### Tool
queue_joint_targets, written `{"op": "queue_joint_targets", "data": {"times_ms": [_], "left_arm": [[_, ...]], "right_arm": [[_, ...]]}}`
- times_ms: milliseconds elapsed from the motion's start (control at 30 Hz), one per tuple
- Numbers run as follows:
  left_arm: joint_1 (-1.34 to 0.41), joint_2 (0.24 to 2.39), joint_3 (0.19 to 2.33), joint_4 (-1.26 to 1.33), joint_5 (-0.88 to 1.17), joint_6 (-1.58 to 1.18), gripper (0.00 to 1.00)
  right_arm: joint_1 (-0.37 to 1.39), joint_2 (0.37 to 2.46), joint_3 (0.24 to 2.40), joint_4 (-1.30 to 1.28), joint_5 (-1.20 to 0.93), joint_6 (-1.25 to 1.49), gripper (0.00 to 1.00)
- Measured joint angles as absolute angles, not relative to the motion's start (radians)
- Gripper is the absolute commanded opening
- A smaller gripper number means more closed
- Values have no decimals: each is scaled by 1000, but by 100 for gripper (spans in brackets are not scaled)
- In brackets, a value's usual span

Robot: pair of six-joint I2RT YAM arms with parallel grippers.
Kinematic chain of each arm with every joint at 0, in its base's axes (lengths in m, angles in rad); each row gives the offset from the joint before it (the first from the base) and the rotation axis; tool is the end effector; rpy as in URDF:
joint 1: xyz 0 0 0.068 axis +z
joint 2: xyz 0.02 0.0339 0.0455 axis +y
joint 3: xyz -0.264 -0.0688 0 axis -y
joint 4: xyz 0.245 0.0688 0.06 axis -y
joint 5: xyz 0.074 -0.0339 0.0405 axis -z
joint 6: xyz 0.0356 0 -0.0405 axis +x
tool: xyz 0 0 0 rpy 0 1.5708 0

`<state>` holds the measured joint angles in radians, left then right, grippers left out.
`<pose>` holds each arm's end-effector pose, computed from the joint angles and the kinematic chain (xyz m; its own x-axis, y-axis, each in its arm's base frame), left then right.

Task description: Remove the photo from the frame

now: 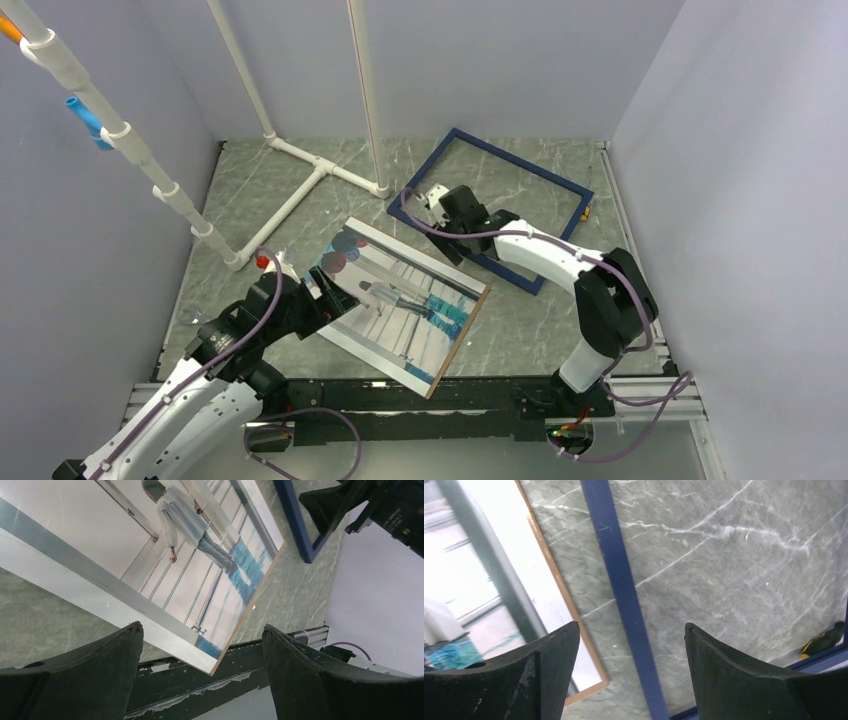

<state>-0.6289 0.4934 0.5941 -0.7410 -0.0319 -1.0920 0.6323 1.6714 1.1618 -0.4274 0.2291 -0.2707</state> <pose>0.0921 -0.0656 0.2574 -0.7261 -0.5688 -0.3864 -0.1675 0.6912 -0.7030 0.2903 0.2027 0.2215 -0.5014 -0.6902 -0.5217 -0.6239 0.7062 -0.3347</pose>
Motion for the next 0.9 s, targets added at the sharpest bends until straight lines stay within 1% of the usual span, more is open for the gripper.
{"op": "queue_joint_targets", "data": {"times_ms": [67, 133, 167, 267, 333, 467, 600, 633, 700, 733, 800, 867, 900], "left_arm": [[-629, 500, 592, -742, -25, -1092, 91], [-629, 499, 592, -742, -23, -1092, 91], [-629, 496, 590, -741, -23, -1092, 91], [-629, 480, 568, -734, -21, -1092, 91], [-629, 476, 554, -728, -15, -1092, 91], [-629, 482, 532, -693, 12, -1085, 91], [-629, 533, 522, -636, 47, -1083, 91], [-629, 554, 518, -613, 57, -1082, 91], [-629, 593, 508, -571, 76, -1081, 91], [-629, 610, 503, -554, 84, -1081, 91], [-629, 648, 495, -518, 102, -1082, 91], [-629, 682, 492, -487, 120, -1082, 91], [-629, 699, 490, -468, 128, -1082, 91]], "right_arm": [[661, 1647, 1147, -424, 259, -223, 91], [664, 1636, 1132, -425, 292, -144, 99], [661, 1631, 1123, -426, 303, -103, 100], [653, 1590, 1067, -423, 299, 13, 100], [640, 1530, 1010, -420, 257, 91, 100], [581, 1370, 881, -359, 66, 235, 100], [508, 1281, 783, -303, -50, 325, 100], [493, 1272, 765, -297, -67, 337, 99], [451, 1256, 725, -279, -104, 364, 90], [427, 1254, 708, -274, -124, 371, 89], [384, 1256, 693, -273, -159, 380, 90], [346, 1256, 691, -267, -197, 387, 98], [336, 1254, 691, -258, -208, 389, 99]]}}
